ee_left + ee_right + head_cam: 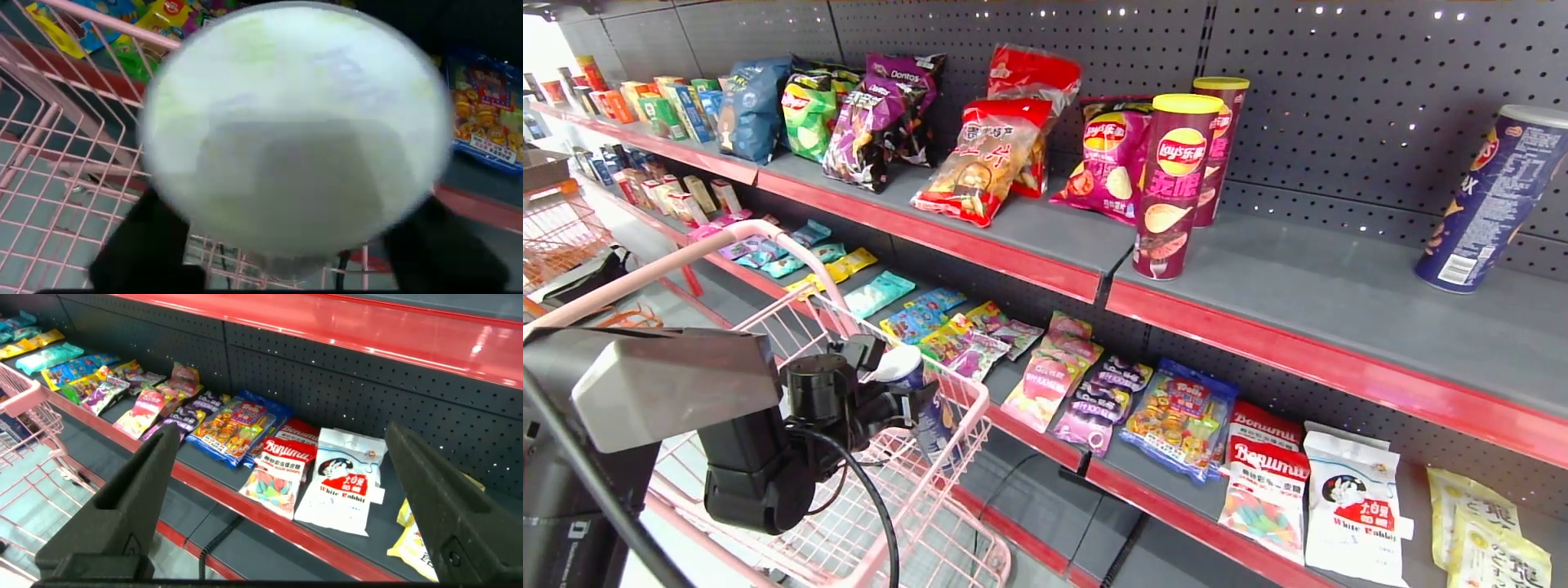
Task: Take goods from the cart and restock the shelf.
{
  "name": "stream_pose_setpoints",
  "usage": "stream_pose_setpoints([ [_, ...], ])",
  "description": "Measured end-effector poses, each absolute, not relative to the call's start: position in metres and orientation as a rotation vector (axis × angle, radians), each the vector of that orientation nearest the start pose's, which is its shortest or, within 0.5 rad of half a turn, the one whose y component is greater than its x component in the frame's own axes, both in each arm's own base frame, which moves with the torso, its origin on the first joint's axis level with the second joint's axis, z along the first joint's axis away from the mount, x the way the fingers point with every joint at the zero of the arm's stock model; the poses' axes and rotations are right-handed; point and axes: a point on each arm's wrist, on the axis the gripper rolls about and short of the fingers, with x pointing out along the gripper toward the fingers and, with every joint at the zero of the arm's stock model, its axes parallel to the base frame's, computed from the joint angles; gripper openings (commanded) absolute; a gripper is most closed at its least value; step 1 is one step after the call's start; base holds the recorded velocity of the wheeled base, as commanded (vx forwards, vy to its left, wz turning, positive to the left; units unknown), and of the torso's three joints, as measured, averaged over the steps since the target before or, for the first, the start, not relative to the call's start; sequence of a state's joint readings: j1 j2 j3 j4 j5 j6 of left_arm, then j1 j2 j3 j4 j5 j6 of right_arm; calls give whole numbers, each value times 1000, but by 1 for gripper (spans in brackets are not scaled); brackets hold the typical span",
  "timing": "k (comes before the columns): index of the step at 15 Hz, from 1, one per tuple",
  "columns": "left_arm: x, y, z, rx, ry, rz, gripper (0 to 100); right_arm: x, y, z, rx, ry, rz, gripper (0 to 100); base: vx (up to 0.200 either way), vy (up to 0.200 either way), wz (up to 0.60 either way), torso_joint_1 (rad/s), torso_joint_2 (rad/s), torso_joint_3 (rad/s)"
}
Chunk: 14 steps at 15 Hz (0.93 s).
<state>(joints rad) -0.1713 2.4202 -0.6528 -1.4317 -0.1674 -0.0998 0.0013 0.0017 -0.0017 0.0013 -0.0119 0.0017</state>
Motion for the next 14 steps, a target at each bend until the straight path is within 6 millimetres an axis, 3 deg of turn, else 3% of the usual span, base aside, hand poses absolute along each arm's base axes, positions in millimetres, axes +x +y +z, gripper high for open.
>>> stream_pose_setpoints([
  [4, 356, -62, -14, -98, 318, -309, 0, -23, 0, 76, 2, 0, -11, 100, 0, 0, 0, 0, 0, 0],
  [7, 356, -46, 21, -105, 259, -273, 0, -23, 0, 76, 2, 0, -11, 100, 0, 0, 0, 0, 0, 0],
  [9, 350, -33, 56, -112, 234, -256, 0, -23, 0, 76, 2, 1, -11, 100, 0, 0, 0, 0, 0, 0],
  [11, 332, -22, 105, -116, 193, -238, 0, -23, 0, 76, 1, 0, -11, 100, 0, 0, 0, 0, 0, 0],
  [14, 274, -6, 181, -122, 161, -215, 0, -23, 0, 76, 1, 1, -11, 100, 0, 0, 0, 0, 0, 0],
])
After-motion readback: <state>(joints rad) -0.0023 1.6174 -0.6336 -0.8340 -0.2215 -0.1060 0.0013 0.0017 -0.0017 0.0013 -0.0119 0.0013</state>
